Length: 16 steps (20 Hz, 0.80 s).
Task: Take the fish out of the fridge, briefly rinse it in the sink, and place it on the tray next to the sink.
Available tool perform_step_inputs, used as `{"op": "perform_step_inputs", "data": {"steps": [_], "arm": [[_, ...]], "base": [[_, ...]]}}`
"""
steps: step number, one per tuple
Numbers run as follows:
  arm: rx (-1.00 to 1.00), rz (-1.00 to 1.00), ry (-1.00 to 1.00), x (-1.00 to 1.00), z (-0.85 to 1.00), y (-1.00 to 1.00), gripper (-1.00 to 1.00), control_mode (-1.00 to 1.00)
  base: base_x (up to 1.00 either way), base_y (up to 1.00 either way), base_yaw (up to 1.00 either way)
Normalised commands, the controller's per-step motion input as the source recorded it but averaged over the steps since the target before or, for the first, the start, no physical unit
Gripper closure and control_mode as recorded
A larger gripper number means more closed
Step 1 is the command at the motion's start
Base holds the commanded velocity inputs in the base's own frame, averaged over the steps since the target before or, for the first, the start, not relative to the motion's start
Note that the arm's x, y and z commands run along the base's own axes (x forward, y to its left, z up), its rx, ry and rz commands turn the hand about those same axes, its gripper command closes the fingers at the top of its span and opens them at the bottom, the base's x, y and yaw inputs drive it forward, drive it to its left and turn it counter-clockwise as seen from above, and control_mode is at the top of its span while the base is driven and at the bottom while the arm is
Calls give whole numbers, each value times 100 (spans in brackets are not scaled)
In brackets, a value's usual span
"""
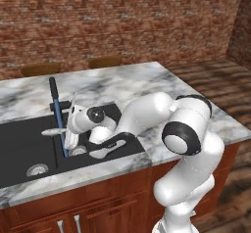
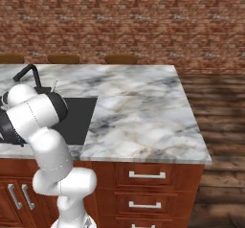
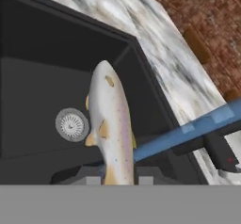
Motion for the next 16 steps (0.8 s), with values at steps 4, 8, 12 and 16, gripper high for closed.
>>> {"op": "perform_step_inputs", "data": {"steps": [4,8,12,16], "arm": [[0,0,1,-48,100,0,100,-100],[0,-8,12,-68,100,-21,100,-100],[3,-13,27,-78,100,-38,100,-100],[0,-13,37,-60,100,-33,100,-100]], "base": [[0,0,0],[0,0,0],[0,0,0],[0,0,0]]}}
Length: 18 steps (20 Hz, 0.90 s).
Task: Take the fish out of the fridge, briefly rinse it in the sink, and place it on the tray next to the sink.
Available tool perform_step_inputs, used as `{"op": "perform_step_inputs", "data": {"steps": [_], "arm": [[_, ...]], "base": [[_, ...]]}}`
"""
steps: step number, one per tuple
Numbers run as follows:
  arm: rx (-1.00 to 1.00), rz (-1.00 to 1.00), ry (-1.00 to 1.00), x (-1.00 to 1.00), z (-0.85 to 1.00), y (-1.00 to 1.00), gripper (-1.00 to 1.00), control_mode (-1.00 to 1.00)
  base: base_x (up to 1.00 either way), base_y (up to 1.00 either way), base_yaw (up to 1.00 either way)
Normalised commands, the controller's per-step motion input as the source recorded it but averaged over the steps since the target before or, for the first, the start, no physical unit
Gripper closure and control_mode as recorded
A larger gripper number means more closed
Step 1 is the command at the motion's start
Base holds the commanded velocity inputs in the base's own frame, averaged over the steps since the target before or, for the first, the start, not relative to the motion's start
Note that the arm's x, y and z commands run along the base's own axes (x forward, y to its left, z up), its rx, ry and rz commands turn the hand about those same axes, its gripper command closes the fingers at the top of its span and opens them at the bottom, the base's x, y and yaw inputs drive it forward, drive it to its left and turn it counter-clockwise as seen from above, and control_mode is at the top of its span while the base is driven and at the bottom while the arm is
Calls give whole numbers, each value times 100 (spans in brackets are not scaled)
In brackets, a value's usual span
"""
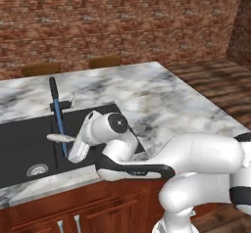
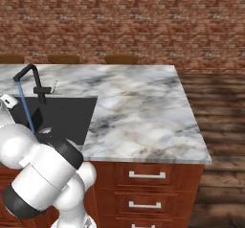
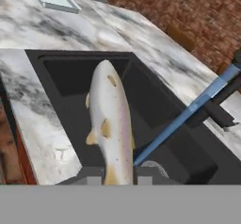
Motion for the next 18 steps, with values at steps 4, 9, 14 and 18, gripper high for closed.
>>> {"op": "perform_step_inputs", "data": {"steps": [4,9,14,18], "arm": [[0,-17,44,-51,100,-34,100,-100],[0,-22,32,-62,25,-71,100,-100],[-20,-23,-13,-42,22,-64,100,-100],[-27,-26,-49,-12,50,-15,100,-100]], "base": [[0,0,0],[0,0,0],[0,0,0],[0,0,0]]}}
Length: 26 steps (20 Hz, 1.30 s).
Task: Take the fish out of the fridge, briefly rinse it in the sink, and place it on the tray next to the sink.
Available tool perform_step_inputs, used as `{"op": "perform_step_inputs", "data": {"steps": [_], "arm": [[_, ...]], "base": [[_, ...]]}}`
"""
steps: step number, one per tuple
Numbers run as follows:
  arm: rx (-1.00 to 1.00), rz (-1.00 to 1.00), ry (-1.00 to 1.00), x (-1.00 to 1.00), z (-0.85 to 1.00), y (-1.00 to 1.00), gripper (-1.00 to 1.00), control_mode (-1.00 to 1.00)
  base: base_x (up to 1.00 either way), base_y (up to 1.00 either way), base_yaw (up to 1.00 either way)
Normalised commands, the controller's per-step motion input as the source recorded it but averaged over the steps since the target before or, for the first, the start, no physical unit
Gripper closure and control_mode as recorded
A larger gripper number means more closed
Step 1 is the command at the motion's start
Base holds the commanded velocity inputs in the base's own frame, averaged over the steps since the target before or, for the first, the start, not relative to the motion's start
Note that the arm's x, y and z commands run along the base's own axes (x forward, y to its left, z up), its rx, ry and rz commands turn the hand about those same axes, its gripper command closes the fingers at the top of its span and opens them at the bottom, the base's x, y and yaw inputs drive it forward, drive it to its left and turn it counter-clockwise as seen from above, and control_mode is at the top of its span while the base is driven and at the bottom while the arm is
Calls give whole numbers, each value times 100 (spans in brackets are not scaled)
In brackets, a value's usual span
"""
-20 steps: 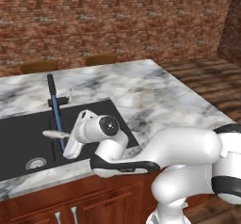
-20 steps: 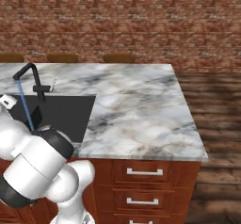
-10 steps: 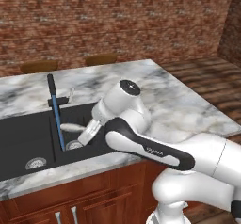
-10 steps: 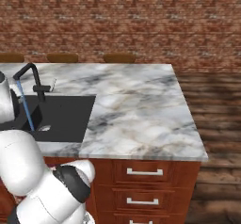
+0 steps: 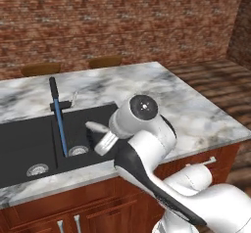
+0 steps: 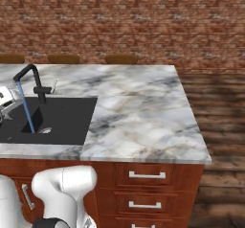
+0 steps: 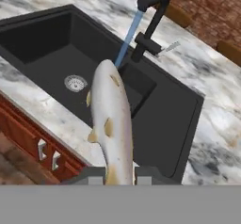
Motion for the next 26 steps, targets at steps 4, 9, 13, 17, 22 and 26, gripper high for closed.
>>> {"op": "perform_step_inputs", "data": {"steps": [4,9,13,17,22,26], "arm": [[-3,-4,-18,-11,11,0,100,-100],[0,0,-1,-5,0,2,100,100],[0,0,0,0,0,0,100,100],[0,0,0,0,0,0,100,100],[0,0,0,0,0,0,100,100],[0,0,0,0,0,0,100,100]], "base": [[0,0,0],[-65,42,4],[-85,99,9],[-6,100,0],[2,100,-7],[2,100,-15]]}}
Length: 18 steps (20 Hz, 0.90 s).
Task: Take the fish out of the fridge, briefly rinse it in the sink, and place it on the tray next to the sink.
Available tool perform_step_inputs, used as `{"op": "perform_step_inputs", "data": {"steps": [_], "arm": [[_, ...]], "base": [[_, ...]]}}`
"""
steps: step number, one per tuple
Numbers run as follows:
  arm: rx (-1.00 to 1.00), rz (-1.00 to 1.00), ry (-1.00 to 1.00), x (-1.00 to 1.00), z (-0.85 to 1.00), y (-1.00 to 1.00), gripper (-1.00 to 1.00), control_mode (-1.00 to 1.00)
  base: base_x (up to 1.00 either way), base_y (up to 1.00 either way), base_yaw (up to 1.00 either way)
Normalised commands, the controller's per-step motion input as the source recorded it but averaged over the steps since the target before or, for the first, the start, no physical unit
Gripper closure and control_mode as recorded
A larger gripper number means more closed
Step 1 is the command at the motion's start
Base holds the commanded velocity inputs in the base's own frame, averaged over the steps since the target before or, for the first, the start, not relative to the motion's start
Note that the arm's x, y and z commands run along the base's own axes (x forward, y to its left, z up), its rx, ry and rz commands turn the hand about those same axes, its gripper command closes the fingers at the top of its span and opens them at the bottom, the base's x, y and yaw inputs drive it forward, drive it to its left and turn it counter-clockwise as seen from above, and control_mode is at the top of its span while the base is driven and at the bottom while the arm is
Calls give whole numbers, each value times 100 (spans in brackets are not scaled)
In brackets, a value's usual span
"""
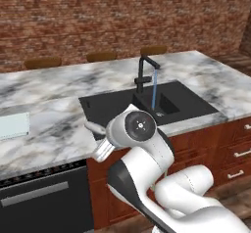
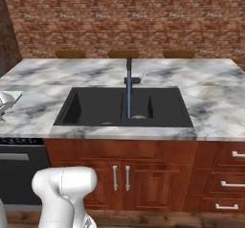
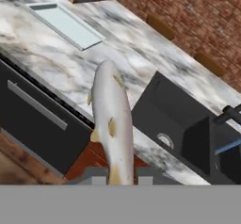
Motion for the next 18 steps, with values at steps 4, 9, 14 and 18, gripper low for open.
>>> {"op": "perform_step_inputs", "data": {"steps": [4,9,14,18], "arm": [[0,0,0,0,0,0,100,100],[0,0,0,0,0,0,100,100],[0,0,0,0,0,0,100,100],[2,0,0,46,0,6,100,-100]], "base": [[25,100,-15],[61,100,-14],[83,84,-12],[40,25,-2]]}}
